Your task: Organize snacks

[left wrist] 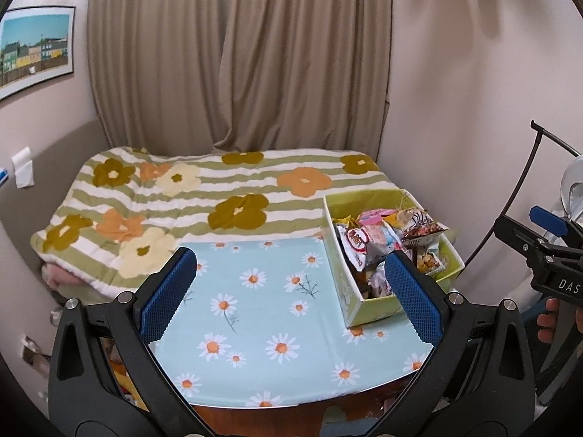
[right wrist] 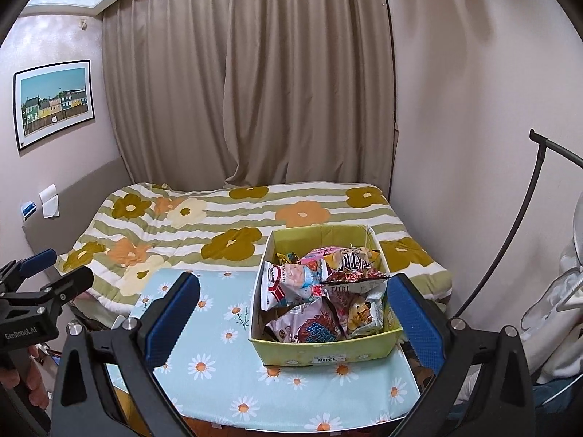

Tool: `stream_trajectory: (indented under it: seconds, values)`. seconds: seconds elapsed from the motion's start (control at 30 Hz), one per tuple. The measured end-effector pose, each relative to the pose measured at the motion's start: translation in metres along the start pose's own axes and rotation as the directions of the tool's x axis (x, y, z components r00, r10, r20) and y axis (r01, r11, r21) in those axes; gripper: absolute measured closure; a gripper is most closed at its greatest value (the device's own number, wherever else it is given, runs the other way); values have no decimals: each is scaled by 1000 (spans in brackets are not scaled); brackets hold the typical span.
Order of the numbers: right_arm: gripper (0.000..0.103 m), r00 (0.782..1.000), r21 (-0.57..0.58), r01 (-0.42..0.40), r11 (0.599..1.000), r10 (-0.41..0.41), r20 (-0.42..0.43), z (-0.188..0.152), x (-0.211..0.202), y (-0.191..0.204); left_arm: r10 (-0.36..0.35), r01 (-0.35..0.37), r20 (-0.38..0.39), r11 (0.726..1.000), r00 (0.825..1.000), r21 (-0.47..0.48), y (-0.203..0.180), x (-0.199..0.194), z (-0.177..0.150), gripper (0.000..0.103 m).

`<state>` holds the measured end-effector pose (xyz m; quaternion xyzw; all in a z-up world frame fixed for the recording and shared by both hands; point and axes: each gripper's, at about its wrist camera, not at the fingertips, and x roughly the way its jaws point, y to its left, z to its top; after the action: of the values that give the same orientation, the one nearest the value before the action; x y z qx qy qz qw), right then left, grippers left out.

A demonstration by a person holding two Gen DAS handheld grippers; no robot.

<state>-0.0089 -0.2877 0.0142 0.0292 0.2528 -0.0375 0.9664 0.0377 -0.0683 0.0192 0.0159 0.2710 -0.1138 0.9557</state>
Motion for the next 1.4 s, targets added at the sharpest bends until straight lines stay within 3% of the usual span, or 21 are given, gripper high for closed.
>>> stream_trajectory:
  seconds: [1.4]
  values:
    - [0, 999, -15, 20, 1000, -20, -29, -1, 7, -4, -5, 5, -3, 1000, 1000, -15, 0, 1, 0, 0]
